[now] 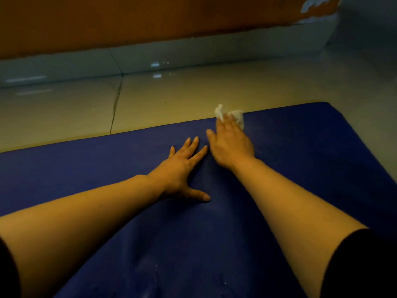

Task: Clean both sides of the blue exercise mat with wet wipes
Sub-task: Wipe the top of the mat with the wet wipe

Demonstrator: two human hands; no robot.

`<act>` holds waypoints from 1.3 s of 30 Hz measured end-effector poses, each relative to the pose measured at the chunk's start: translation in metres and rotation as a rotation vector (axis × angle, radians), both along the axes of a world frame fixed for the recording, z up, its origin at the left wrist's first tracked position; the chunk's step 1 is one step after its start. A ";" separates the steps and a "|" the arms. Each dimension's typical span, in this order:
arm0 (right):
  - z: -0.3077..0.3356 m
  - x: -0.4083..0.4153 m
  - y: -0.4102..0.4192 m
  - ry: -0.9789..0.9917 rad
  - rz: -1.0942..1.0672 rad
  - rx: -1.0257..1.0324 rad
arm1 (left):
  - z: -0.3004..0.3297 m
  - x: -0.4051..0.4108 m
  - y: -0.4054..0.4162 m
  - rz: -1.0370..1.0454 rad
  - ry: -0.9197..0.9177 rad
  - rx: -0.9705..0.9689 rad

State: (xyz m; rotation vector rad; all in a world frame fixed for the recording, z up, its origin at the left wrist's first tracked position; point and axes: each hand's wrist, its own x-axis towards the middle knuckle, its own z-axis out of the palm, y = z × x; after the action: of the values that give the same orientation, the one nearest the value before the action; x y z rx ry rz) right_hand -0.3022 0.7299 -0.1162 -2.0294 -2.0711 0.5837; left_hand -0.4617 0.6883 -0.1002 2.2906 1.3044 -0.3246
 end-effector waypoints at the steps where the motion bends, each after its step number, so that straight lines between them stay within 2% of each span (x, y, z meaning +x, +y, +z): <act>1: 0.000 -0.001 -0.005 -0.025 0.065 -0.010 | 0.000 -0.001 0.000 0.004 -0.003 0.001; 4: 0.008 0.025 -0.006 -0.061 0.133 -0.026 | 0.001 0.000 0.000 0.005 0.003 -0.006; 8: 0.012 0.060 -0.008 -0.071 -0.083 -0.069 | 0.003 0.001 0.002 0.005 0.012 -0.026; 12: 0.010 0.021 -0.025 0.071 -0.248 -0.020 | 0.001 0.002 0.000 0.009 0.012 -0.006; 15: 0.002 -0.008 -0.047 0.074 -0.076 0.048 | 0.002 0.003 -0.002 0.004 0.036 0.008; 18: -0.003 0.019 -0.049 -0.035 0.103 0.102 | 0.004 0.005 -0.003 0.008 0.069 0.011; 22: -0.002 0.072 -0.046 -0.197 -0.089 0.005 | 0.006 0.005 -0.004 0.000 0.106 0.001; 25: 0.001 0.058 -0.053 -0.234 -0.195 -0.013 | 0.006 0.006 -0.003 0.000 0.117 0.005; 29: -0.002 0.007 -0.083 -0.119 -0.040 0.074 | 0.007 0.009 -0.004 -0.003 0.156 0.027; 33: -0.001 0.019 -0.099 -0.174 0.136 0.107 | 0.009 0.012 -0.012 0.015 0.194 0.037; 37: 0.005 0.058 -0.097 -0.263 -0.123 -0.004 | 0.006 0.015 -0.033 0.053 0.202 0.044; 39: 0.005 0.052 -0.103 -0.282 -0.212 -0.023 | 0.004 0.015 -0.039 0.053 0.225 0.068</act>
State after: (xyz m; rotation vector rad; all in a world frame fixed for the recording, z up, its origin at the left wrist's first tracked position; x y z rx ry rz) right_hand -0.2507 0.6271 -0.1114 -2.4253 -1.9565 0.3008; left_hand -0.4469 0.6490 -0.0965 2.3237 1.5034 -0.5404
